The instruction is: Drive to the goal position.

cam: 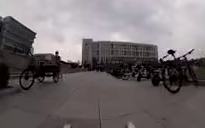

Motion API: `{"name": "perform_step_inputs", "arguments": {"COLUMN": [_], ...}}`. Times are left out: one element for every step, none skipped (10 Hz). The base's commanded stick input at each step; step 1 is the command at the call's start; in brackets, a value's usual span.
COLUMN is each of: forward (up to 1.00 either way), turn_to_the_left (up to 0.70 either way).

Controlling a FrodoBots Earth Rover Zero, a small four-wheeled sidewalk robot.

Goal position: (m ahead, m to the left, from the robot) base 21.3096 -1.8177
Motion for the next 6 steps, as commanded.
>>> {"name": "perform_step_inputs", "arguments": {"forward": [0.70,0.70,0.70,0.70,0.70,0.70], "turn_to_the_left": [0.14,0.14,0.14,0.09,0.00,0.00]}}
